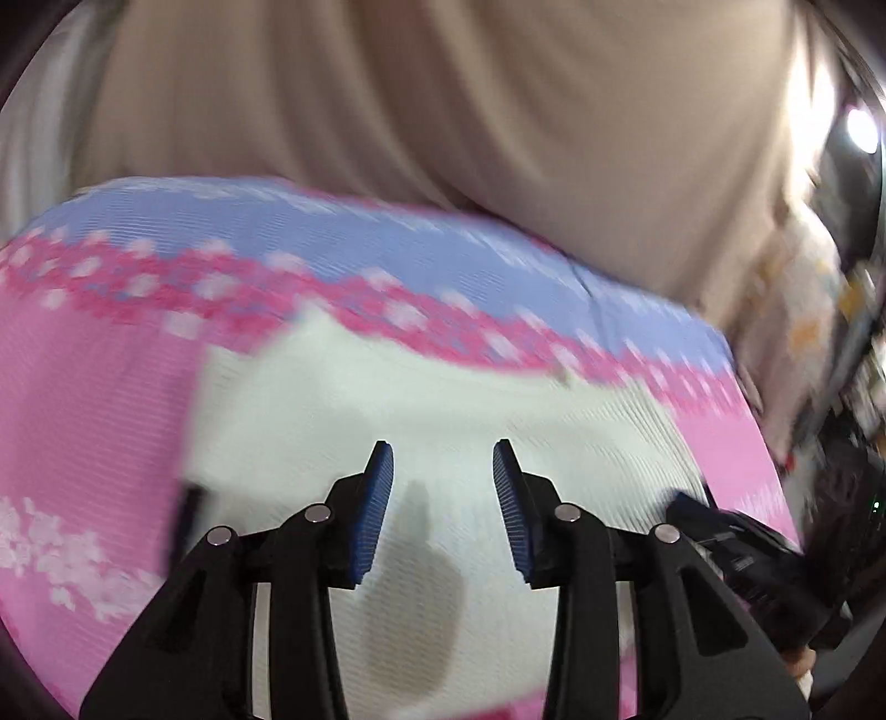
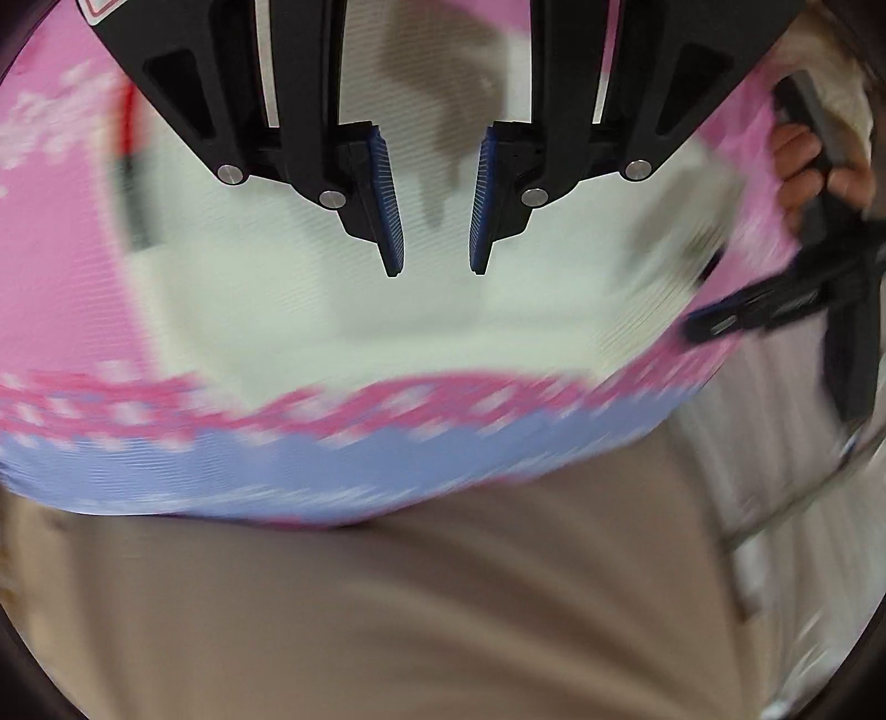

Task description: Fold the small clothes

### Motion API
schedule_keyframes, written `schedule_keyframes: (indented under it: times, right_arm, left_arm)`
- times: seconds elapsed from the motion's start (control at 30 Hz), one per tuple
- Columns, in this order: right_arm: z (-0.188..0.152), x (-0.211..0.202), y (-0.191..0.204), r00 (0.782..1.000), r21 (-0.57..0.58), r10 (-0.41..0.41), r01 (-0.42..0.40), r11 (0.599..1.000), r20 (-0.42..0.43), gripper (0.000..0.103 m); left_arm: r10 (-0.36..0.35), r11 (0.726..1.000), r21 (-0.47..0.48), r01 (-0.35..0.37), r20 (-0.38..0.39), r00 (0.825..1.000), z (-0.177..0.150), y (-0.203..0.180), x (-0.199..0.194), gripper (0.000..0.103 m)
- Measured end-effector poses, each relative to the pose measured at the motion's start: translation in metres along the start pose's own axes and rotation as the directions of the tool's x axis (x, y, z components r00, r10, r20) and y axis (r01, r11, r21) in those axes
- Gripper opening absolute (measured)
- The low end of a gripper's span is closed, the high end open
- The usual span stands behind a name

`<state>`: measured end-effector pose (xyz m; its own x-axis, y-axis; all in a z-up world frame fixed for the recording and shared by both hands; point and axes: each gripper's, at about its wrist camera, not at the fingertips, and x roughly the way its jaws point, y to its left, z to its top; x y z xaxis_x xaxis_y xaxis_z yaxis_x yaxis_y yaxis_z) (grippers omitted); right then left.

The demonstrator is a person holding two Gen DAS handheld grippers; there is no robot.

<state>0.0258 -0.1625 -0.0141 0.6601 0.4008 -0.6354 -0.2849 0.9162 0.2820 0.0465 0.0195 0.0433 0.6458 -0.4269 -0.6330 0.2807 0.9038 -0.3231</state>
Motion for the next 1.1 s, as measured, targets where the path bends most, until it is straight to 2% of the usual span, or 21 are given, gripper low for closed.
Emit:
schedule_keyframes:
  times: [0.07, 0.17, 0.23, 0.27, 0.33, 0.37, 0.4, 0.43, 0.47, 0.5, 0.53, 0.57, 0.63, 0.7, 0.77, 0.87, 0.93, 1.0, 1.03, 1.07, 1.1]
  right_arm:
    - [-0.016, 0.014, 0.025, 0.998, -0.079, 0.026, -0.030, 0.996, -0.053, 0.025]
    - [-0.034, 0.014, 0.014, 0.995, -0.081, -0.025, 0.017, 0.997, -0.100, 0.021]
    - [-0.044, -0.001, -0.019, 0.992, -0.013, -0.069, 0.068, 0.998, -0.110, 0.014]
    - [-0.052, -0.013, -0.042, 0.986, 0.034, -0.120, 0.125, 0.992, -0.114, 0.013]
    - [-0.065, -0.035, -0.083, 0.972, 0.132, -0.201, 0.217, 0.967, -0.125, 0.009]
    - [-0.073, -0.050, -0.105, 0.971, 0.201, -0.209, 0.230, 0.952, -0.119, 0.005]
    - [-0.079, -0.062, -0.123, 0.969, 0.259, -0.219, 0.243, 0.935, -0.118, 0.000]
    - [-0.081, -0.072, -0.136, 0.964, 0.309, -0.241, 0.265, 0.914, -0.114, 0.000]
    - [-0.080, -0.078, -0.145, 0.961, 0.338, -0.254, 0.275, 0.900, -0.105, 0.000]
    - [-0.076, -0.084, -0.147, 0.962, 0.352, -0.258, 0.273, 0.895, -0.089, 0.001]
    - [-0.069, -0.087, -0.147, 0.957, 0.347, -0.281, 0.287, 0.893, -0.068, 0.011]
    - [-0.058, -0.088, -0.143, 0.946, 0.325, -0.322, 0.317, 0.891, -0.041, 0.018]
    - [-0.034, -0.086, -0.135, 0.933, 0.283, -0.361, 0.341, 0.896, 0.018, 0.042]
    - [-0.004, -0.073, -0.133, 0.924, 0.258, -0.379, 0.353, 0.899, 0.056, 0.051]
    - [0.022, -0.053, -0.138, 0.927, 0.241, -0.368, 0.343, 0.908, 0.066, 0.054]
    - [0.052, -0.013, -0.144, 0.938, 0.245, -0.345, 0.329, 0.912, 0.022, 0.058]
    - [0.063, 0.014, -0.152, 0.935, 0.245, -0.355, 0.349, 0.904, -0.024, 0.060]
    - [0.066, 0.038, -0.157, 0.917, 0.233, -0.392, 0.399, 0.887, -0.074, 0.060]
    - [0.067, 0.047, -0.160, 0.911, 0.228, -0.402, 0.412, 0.882, -0.094, 0.058]
    - [0.067, 0.053, -0.161, 0.910, 0.224, -0.403, 0.415, 0.882, -0.098, 0.052]
    - [0.067, 0.052, -0.160, 0.919, 0.227, -0.383, 0.393, 0.891, -0.088, 0.021]
  left_arm:
    - [-0.027, 0.998, 0.051, 0.032, -0.089, 0.996, -0.021, -0.017, 0.016, 0.036]
    - [0.046, 0.997, 0.072, -0.035, -0.166, 0.985, -0.046, -0.006, 0.028, 0.036]
    - [0.023, 1.000, 0.016, -0.020, -0.163, 0.986, -0.056, 0.021, 0.015, 0.033]
    - [0.033, 0.999, -0.006, -0.034, -0.168, 0.985, -0.057, 0.033, 0.006, 0.028]
    - [0.125, 0.989, -0.058, -0.137, -0.170, 0.977, -0.061, 0.061, -0.014, 0.026]
    - [0.122, 0.986, -0.089, -0.139, -0.172, 0.977, -0.066, 0.073, -0.024, 0.015]
    - [0.097, 0.984, -0.130, -0.121, -0.182, 0.978, -0.067, 0.084, -0.028, 0.014]
    - [0.102, 0.975, -0.174, -0.137, -0.197, 0.975, -0.068, 0.095, -0.032, 0.016]
    - [0.121, 0.965, -0.207, -0.163, -0.202, 0.972, -0.067, 0.104, -0.037, 0.012]
    - [0.105, 0.964, -0.220, -0.148, -0.196, 0.975, -0.065, 0.105, -0.039, 0.012]
    - [0.094, 0.963, -0.234, -0.138, -0.188, 0.978, -0.061, 0.106, -0.041, 0.012]
    - [0.092, 0.962, -0.238, -0.131, -0.169, 0.981, -0.053, 0.103, -0.042, 0.015]
    - [0.106, 0.973, -0.196, -0.120, -0.081, 0.991, -0.028, 0.092, -0.044, 0.030]
    - [0.126, 0.978, -0.167, -0.123, 0.005, 0.992, -0.003, 0.083, -0.041, 0.057]
    - [0.144, 0.980, -0.145, -0.133, 0.070, 0.987, 0.018, 0.079, -0.028, 0.070]
    - [0.187, 0.970, -0.163, -0.178, 0.038, 0.982, 0.044, 0.087, 0.012, 0.073]
    - [0.210, 0.955, -0.209, -0.211, -0.030, 0.977, 0.053, 0.102, 0.043, 0.073]
    - [0.208, 0.943, -0.253, -0.216, -0.061, 0.976, 0.054, 0.117, 0.063, 0.072]
    - [0.214, 0.934, -0.278, -0.225, -0.068, 0.974, 0.052, 0.123, 0.068, 0.072]
    - [0.216, 0.931, -0.291, -0.222, -0.055, 0.975, 0.051, 0.126, 0.068, 0.069]
    - [0.235, 0.931, -0.278, -0.236, -0.039, 0.971, 0.051, 0.125, 0.067, 0.057]
